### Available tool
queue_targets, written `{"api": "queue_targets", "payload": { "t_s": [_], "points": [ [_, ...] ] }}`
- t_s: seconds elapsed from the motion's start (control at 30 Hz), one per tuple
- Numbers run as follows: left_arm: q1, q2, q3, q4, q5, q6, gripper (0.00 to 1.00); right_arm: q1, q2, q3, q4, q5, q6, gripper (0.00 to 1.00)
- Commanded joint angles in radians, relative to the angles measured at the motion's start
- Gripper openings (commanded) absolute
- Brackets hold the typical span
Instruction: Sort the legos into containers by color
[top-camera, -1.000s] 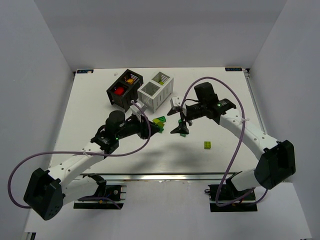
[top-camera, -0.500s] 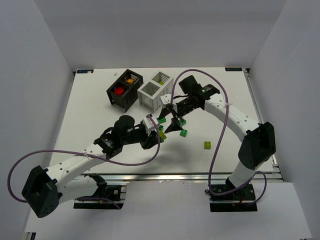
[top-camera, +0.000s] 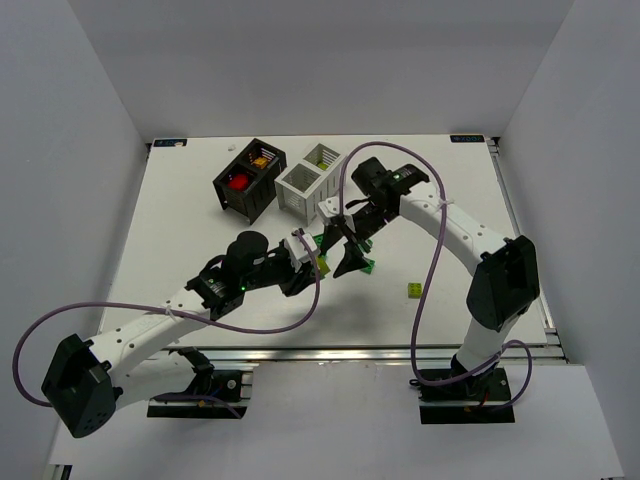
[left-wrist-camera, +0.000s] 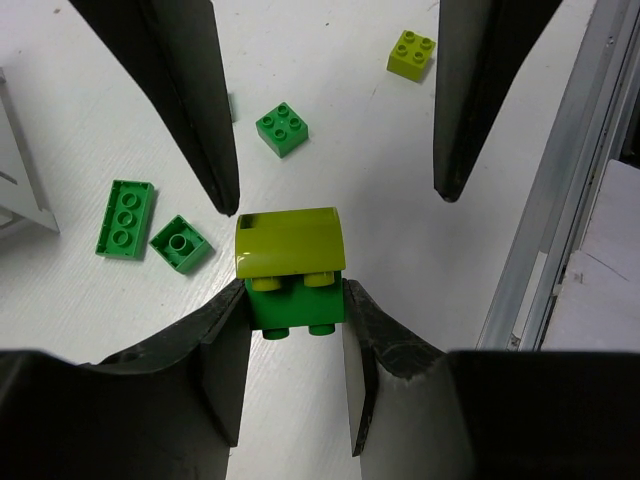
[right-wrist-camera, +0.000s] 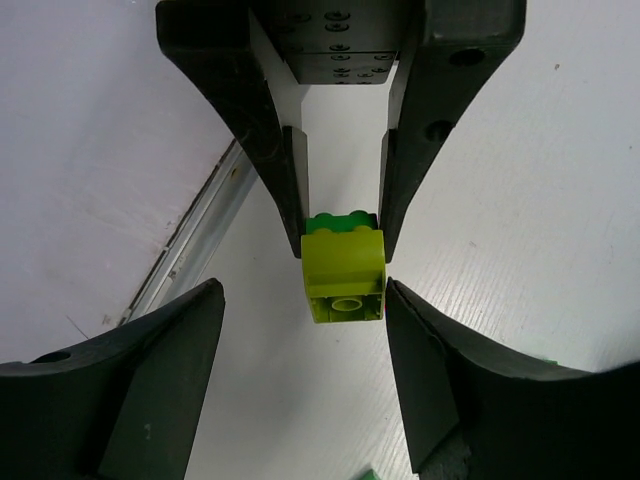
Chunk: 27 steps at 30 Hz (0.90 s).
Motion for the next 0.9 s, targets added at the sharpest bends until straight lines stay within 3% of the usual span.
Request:
{"api": "queue_targets", "payload": {
  "t_s": [0.0,0.23,0.53,0.63,0.87],
  "points": [
    [-0.004,-0.022,0.036,0.019,-0.012,0.008,0.00,0.009,-0.018,-0.005,0.053,-0.028,0.041,0.71],
    [-0.004,-0.030,0.034,0.033,-0.007,-0.010,0.00,0.014,-0.009,-0.031,0.170,-0.008,0.148,0.72],
    [-0.004,-0.036,0.017,0.053,-0.009,-0.030,0.00,0.026,0.005,-0.042,0.173,0.003,0.150,0.61],
    [-0.006,-0.040,0.012,0.054,-0.009,-0.034,0.00,0.028,0.003,-0.042,0.177,0.001,0.150,0.53],
    [-0.006,-0.049,0.003,0.053,-0.016,-0.034,0.00,0.026,0.009,-0.020,0.130,0.014,0.107,0.12]
  ]
}}
